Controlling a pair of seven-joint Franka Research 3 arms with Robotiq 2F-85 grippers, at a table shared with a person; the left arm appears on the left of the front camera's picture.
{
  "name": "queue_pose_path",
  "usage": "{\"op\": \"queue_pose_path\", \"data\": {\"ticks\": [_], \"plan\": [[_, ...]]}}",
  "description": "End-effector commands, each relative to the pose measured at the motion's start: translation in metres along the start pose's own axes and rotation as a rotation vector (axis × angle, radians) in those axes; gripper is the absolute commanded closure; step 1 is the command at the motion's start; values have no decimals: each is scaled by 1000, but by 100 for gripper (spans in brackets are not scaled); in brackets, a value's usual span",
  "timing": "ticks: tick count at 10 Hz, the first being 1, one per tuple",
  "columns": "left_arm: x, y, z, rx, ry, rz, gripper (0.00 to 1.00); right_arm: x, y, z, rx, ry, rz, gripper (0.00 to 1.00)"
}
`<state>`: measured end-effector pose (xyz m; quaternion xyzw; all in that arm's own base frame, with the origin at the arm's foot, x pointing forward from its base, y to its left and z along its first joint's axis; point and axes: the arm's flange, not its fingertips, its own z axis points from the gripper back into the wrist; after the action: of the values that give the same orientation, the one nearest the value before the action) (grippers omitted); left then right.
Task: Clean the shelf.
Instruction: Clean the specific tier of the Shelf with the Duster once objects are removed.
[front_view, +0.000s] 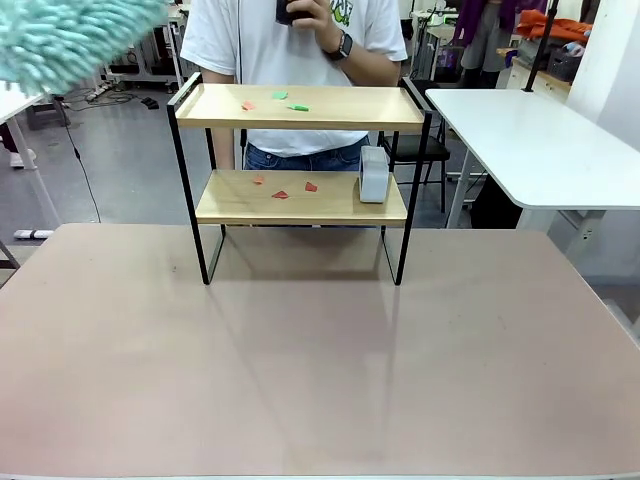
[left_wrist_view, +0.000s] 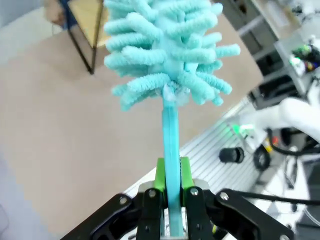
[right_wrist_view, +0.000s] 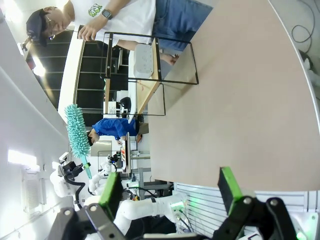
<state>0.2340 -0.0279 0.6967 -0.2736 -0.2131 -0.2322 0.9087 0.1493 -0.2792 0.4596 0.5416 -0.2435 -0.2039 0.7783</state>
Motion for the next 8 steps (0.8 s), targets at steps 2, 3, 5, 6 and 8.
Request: {"op": "queue_pose_path", "data": {"ticks": [2,3,5,6,8], "plan": [[29,-6,-25,-164,153,-22,88,3,2,-1,27,-15,28,0],[8,-19,-17,-17,46,-36,88,3,2,-1,27,-15,28,0],[8,-19,-17,-17,46,-36,88,3,2,-1,27,-15,28,0],[8,-19,-17,-17,46,-36,88,3,2,-1,27,-15,28,0],[38,-20,-35,22,142,-29,88,3,2,-1,27,-15,28,0]]}}
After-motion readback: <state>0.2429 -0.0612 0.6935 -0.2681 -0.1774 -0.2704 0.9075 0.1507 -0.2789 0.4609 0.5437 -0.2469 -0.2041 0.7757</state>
